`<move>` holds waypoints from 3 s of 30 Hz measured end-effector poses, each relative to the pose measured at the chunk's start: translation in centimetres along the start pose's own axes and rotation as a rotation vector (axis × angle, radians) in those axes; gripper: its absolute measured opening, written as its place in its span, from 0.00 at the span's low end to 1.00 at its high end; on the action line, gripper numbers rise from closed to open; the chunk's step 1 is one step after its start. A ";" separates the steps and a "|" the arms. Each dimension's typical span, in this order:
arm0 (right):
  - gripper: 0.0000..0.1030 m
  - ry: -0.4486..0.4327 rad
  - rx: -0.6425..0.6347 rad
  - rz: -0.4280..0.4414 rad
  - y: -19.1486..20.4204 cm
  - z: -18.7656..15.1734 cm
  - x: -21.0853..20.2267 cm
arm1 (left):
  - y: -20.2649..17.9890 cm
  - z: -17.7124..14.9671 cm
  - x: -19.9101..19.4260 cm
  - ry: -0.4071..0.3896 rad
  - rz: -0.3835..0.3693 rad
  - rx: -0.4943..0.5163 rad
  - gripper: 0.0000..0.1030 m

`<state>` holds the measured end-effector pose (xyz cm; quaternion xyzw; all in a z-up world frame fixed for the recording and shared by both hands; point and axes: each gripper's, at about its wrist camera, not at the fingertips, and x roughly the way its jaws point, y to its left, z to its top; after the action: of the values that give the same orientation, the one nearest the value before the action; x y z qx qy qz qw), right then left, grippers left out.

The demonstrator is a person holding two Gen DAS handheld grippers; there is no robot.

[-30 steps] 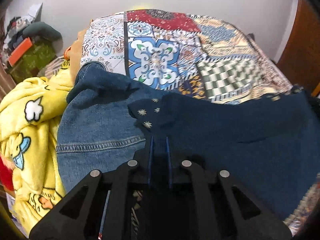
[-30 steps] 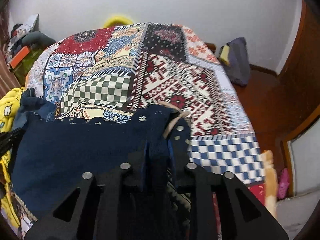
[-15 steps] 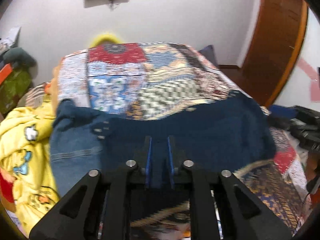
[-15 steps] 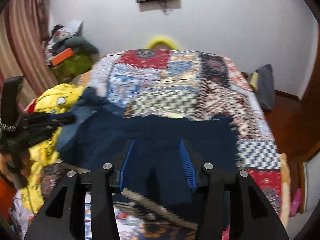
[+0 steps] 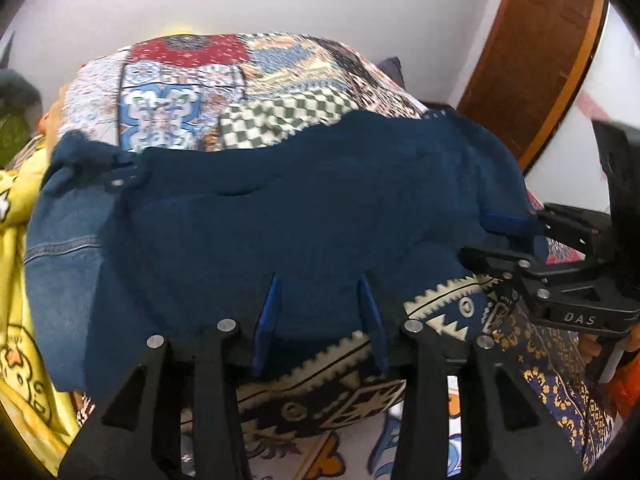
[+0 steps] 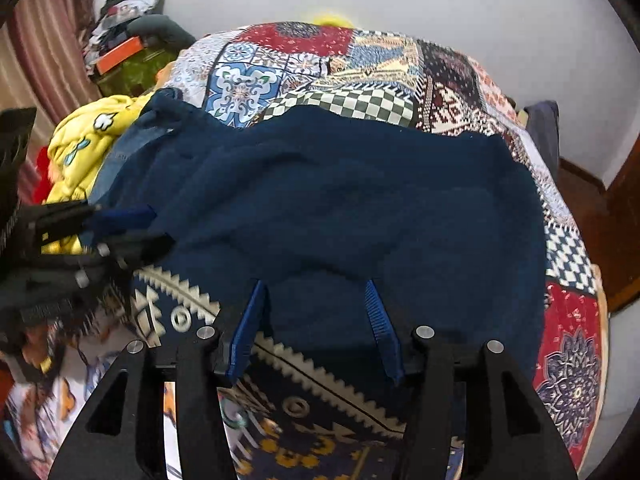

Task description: Fold large clothes

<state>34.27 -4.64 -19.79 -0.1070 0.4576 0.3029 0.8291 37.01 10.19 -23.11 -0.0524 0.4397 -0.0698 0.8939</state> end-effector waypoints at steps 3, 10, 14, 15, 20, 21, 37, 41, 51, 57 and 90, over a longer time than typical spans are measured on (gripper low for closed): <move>0.48 0.010 -0.018 -0.029 -0.1 -0.6 -0.4 | 1.1 -0.6 -0.6 -0.008 0.035 -0.014 0.40; 0.56 0.027 0.029 -0.117 -2.5 -2.5 -1.4 | 5.9 -2.8 -2.0 0.008 0.110 -0.132 0.45; 0.58 0.047 0.104 -0.149 -4.9 -3.6 -2.0 | 8.7 -4.5 -2.8 0.034 0.185 -0.182 0.45; 0.58 0.051 0.123 -0.162 -5.5 -4.0 -2.2 | 9.4 -4.9 -3.1 0.037 0.186 -0.198 0.45; 0.59 0.070 0.182 -0.175 -7.1 -4.8 -3.2 | 12.0 -6.9 -5.3 0.033 0.319 -0.244 0.45; 0.59 0.075 0.181 -0.187 -7.1 -4.9 -3.5 | 12.6 -7.2 -5.8 0.027 0.320 -0.268 0.45; 0.59 -0.056 0.154 -0.123 -3.8 -2.7 -8.1 | 10.1 -7.8 -7.9 -0.016 -0.149 -0.537 0.45; 0.59 -0.048 0.127 -0.116 -2.9 -2.6 -7.7 | 9.9 -8.7 -5.0 0.040 -0.172 -0.610 0.45; 0.59 -0.001 0.112 -0.123 -2.8 -2.7 -5.7 | 13.2 -9.3 -0.5 -0.037 -0.331 -0.840 0.45; 0.59 0.023 0.108 -0.126 -2.6 -2.5 -4.3 | 14.9 -8.2 1.2 -0.098 -0.368 -0.910 0.45; 0.59 0.099 -0.016 0.168 11.5 2.2 1.2 | 2.2 -2.0 -17.8 -0.482 0.222 -0.212 0.14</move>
<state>29.41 5.98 -18.41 -0.0897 0.5028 0.3692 0.7765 24.83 15.35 -10.83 -0.1125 0.2225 0.0893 0.9643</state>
